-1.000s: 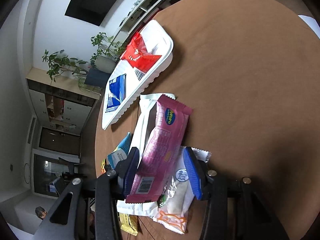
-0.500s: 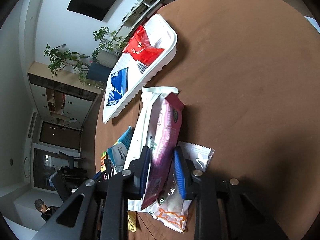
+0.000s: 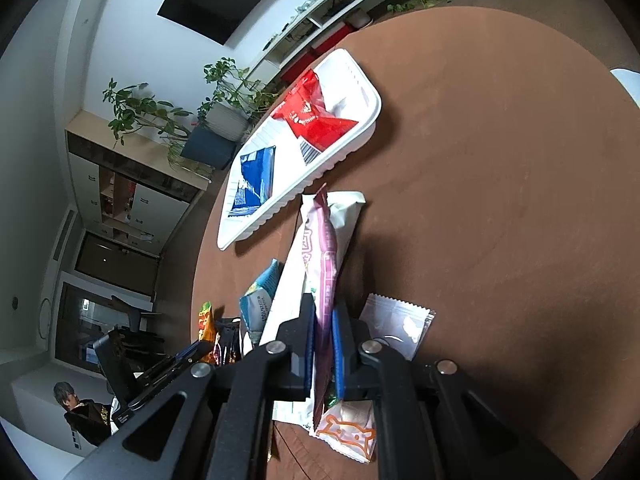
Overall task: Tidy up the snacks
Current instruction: 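Carry the bar and pink packet to the tray and release them beside the others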
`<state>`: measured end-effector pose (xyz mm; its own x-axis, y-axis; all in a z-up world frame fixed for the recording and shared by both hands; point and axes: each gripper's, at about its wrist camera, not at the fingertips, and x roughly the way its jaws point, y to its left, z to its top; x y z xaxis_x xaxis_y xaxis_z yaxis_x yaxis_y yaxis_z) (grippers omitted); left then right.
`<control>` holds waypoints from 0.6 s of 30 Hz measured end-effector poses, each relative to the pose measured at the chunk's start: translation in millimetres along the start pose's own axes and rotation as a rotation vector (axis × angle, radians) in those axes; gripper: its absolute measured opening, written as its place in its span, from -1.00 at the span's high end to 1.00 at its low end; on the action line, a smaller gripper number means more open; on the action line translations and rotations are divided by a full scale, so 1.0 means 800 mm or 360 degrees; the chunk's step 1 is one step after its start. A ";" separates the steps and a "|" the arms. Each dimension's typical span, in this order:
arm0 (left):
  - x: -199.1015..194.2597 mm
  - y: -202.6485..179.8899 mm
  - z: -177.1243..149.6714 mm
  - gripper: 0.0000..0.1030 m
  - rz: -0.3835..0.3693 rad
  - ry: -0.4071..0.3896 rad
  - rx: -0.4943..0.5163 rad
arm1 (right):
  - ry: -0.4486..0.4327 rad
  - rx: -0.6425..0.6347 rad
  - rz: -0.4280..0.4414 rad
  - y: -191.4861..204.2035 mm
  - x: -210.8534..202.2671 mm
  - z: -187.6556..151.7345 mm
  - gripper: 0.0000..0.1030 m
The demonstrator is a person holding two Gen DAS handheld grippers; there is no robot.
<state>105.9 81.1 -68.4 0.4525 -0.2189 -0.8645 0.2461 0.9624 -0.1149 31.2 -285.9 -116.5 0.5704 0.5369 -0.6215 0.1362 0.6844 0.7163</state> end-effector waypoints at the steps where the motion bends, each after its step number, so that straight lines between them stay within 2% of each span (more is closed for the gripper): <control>1: -0.001 0.000 0.001 0.84 -0.0004 -0.0005 -0.0001 | -0.0011 0.0002 0.0005 -0.001 -0.003 0.000 0.83; 10: -0.027 0.006 0.000 0.84 -0.0106 -0.0075 -0.0059 | -0.0095 0.0002 0.0063 0.002 -0.017 0.002 0.83; 18: -0.056 -0.009 0.018 0.84 -0.0226 -0.0156 -0.0063 | -0.0203 -0.0039 0.0103 0.012 -0.034 0.006 0.83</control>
<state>96.6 81.8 -22.0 0.4977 -0.3660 -0.7864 0.2806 0.9258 -0.2533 20.6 -296.4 -91.5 0.6759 0.5142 -0.5280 0.0770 0.6632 0.7444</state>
